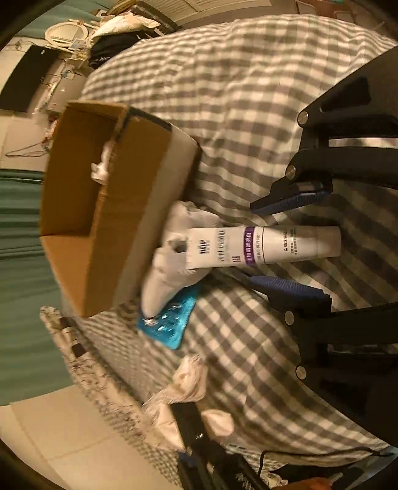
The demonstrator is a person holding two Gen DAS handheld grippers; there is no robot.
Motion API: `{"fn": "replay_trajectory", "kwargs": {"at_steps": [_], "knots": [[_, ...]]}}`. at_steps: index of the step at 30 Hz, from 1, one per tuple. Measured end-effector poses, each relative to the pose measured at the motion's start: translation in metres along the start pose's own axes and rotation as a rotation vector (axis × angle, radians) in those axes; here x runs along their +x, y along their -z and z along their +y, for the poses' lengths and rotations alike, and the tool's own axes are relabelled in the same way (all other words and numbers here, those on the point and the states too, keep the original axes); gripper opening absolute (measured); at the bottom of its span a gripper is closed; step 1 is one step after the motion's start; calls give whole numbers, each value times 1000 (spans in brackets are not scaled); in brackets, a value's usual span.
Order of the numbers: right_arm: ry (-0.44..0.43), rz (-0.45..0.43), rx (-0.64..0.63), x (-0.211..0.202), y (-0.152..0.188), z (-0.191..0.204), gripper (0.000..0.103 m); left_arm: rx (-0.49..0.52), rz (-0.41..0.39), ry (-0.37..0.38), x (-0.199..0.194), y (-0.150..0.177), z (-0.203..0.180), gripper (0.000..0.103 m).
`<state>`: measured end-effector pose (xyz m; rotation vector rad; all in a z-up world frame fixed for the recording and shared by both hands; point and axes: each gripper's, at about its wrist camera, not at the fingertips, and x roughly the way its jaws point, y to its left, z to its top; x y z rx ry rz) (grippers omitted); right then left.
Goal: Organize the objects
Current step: 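Carry lace cloth and toothpaste tube into the box with both tools and release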
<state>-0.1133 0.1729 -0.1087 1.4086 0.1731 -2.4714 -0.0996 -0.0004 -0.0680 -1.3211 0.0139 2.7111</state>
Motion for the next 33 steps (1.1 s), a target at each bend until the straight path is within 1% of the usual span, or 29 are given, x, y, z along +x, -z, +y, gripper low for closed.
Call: {"fn": "replay_trajectory", "kwargs": {"at_steps": [1, 3, 4, 5, 7, 12, 14, 17, 20, 24, 27, 30, 33], "knots": [[-2, 21, -3, 2, 0, 0, 41, -1, 1, 1, 0, 0, 1, 16], [-3, 35, -8, 5, 1, 1, 40, -2, 1, 2, -1, 0, 2, 16], [-6, 35, -10, 5, 1, 1, 28, -1, 0, 1, -1, 0, 2, 16], [-12, 33, -13, 3, 1, 1, 25, 0, -4, -1, -2, 0, 2, 16], [-11, 6, -21, -6, 0, 2, 25, 2, -13, -3, -8, -1, 2, 16], [-13, -115, -34, -53, -10, 3, 25, 11, -49, -13, -22, -15, 1, 16], [-9, -168, -45, -75, -17, 1, 25, 52, -77, -26, -30, -28, -5, 16], [14, -249, -60, -106, -36, 2, 25, 104, -140, -50, -42, -54, -15, 16], [25, -328, -57, -134, -55, -9, 25, 111, -181, -38, -48, -83, -20, 16], [40, -388, -55, -152, -80, -22, 25, 125, -228, -26, -49, -122, -32, 16], [64, -410, -55, -152, -98, -29, 25, 128, -236, 3, -37, -150, -39, 16], [70, -419, -48, -148, -113, -38, 25, 128, -211, 31, -10, -170, -46, 16], [76, -413, -43, -137, -123, -47, 25, 121, -178, 68, 23, -184, -53, 16]]}}
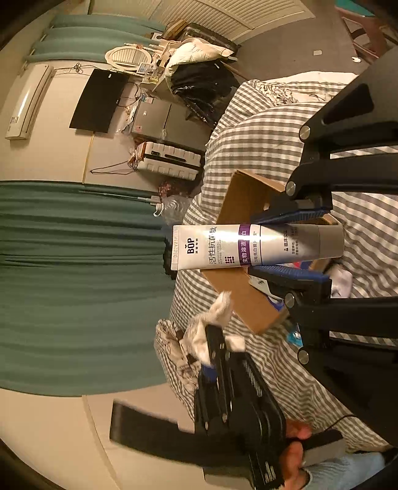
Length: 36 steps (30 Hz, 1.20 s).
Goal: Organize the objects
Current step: 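Carry lace cloth and toothpaste tube into the box with both tools and release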
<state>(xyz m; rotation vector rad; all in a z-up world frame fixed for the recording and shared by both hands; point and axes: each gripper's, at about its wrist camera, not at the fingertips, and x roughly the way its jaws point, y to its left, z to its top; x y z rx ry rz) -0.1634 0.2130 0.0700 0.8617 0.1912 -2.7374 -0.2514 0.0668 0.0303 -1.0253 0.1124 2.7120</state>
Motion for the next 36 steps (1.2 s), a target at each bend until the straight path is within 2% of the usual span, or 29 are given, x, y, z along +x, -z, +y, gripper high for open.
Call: {"fn": "replay_trajectory", "kwargs": {"at_steps": [5, 7, 8, 9, 10, 11, 12, 15, 18, 20, 24, 30, 34, 36], "knots": [[3, 43, 16, 33, 8, -14, 25, -12, 55, 20, 61, 4, -2, 16], [3, 59, 25, 44, 13, -19, 25, -11, 73, 27, 78, 11, -3, 20], [0, 68, 31, 51, 16, -23, 25, -10, 82, 34, 85, 13, -1, 29], [-2, 74, 35, 56, 18, -25, 25, -8, 99, 40, 92, 16, 1, 43], [-5, 77, 39, 59, 20, -26, 25, -12, 104, 33, 93, 18, 3, 53], [-10, 78, 44, 62, 21, -28, 25, -19, 99, 23, 92, 18, 5, 69], [-14, 79, 49, 65, 22, -31, 25, -28, 75, 14, 87, 18, 8, 76], [-8, 68, 52, 65, 20, -34, 25, -71, 35, 15, 71, 14, 22, 85], [1, 44, 48, 60, 11, -34, 25, -133, 18, 16, 52, 11, 38, 90], [6, 29, 41, 57, 4, -33, 25, -158, 0, -9, 39, 14, 47, 91], [4, 19, 43, 61, -8, -28, 25, -148, -18, -68, 18, 29, 55, 92], [35, 54, 45, 98, -12, -19, 26, -130, 11, -129, 8, 66, 61, 92], [53, 82, 68, 127, -4, -19, 26, -153, 41, -125, 8, 84, 67, 92], [59, 107, 80, 133, -1, -19, 37, -152, 47, -134, 5, 87, 69, 92]]}}
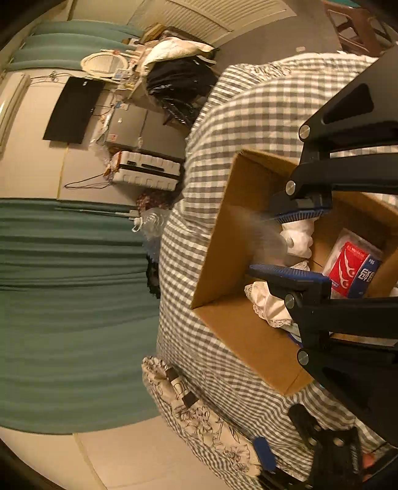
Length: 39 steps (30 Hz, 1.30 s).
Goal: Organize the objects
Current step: 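Carry lace cloth and toothpaste tube into the box with both tools and release, then grasp the white sock with the right tool while the left grasps the teal blister pack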
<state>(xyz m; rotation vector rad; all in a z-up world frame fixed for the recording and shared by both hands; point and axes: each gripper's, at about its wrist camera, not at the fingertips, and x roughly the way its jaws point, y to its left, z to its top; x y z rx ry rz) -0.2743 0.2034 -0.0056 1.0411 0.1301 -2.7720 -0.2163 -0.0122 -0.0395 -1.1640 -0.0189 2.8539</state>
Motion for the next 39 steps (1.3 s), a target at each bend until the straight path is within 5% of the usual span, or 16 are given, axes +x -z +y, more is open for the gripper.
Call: {"fn": "replay_trajectory", "kwargs": {"at_steps": [2, 9, 17, 22, 39], "knots": [[12, -17, 7, -8, 4, 1, 73, 5, -5, -16, -6, 1, 1, 92], [17, -106, 18, -78, 17, 4, 82, 31, -68, -11, -47, -3, -11, 92], [33, -206, 6, -164, 32, 15, 103, 18, -167, 26, -97, 6, -20, 103], [35, -183, 20, -168, 57, 19, 103, -1, -164, 4, -100, 25, -17, 103], [-42, 79, 75, -63, 131, 41, 103, -53, 9, -137, -37, 74, 13, 103]]}}
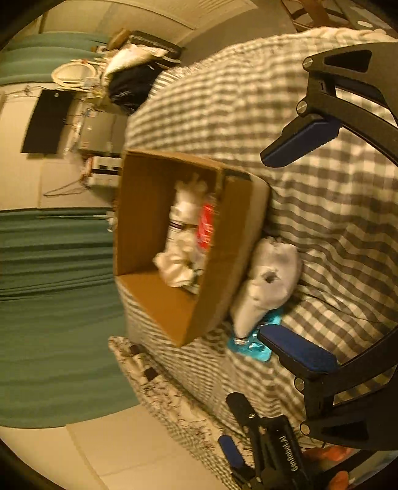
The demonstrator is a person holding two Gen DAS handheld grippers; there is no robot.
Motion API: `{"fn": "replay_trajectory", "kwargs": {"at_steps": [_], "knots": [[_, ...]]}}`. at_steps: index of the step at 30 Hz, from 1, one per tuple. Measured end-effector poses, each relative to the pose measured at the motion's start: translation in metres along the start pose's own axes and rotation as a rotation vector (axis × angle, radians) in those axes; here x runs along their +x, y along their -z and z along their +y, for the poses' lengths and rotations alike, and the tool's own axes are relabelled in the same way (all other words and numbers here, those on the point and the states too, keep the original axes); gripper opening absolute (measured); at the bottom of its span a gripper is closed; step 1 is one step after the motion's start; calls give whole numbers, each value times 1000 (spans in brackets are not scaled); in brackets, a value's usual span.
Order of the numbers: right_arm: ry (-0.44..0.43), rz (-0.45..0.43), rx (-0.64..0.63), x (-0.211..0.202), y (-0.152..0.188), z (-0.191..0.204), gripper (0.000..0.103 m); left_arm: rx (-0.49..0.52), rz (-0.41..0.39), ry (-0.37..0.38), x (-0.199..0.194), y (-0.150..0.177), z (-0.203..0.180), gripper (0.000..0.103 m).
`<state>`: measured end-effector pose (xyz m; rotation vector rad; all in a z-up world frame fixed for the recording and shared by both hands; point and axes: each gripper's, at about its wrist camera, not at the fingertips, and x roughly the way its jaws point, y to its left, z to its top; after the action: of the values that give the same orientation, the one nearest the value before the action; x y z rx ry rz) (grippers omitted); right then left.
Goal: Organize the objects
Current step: 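Grasp the white sock with the right tool while the left grasps the teal blister pack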
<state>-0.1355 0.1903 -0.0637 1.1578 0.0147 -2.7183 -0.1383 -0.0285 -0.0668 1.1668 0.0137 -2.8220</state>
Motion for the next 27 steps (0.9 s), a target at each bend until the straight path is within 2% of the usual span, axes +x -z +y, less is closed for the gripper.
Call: {"fn": "replay_trajectory", "kwargs": {"at_steps": [5, 16, 18, 20, 23, 27], "knots": [[-27, 67, -25, 28, 4, 12, 103, -1, 39, -17, 10, 4, 7, 103], [-38, 193, -14, 90, -2, 26, 102, -47, 72, 0, 20, 8, 22, 103], [-48, 221, -19, 101, 0, 29, 98, -50, 72, 2, 20, 8, 23, 103], [-20, 241, -34, 108, 3, 30, 81, -43, 71, -1, 19, 9, 21, 103], [-24, 224, -22, 103, 3, 24, 64, -23, 73, -2, 18, 9, 18, 103], [-44, 166, -21, 72, 8, 19, 59, 15, 90, 7, 18, 13, 8, 103]]}}
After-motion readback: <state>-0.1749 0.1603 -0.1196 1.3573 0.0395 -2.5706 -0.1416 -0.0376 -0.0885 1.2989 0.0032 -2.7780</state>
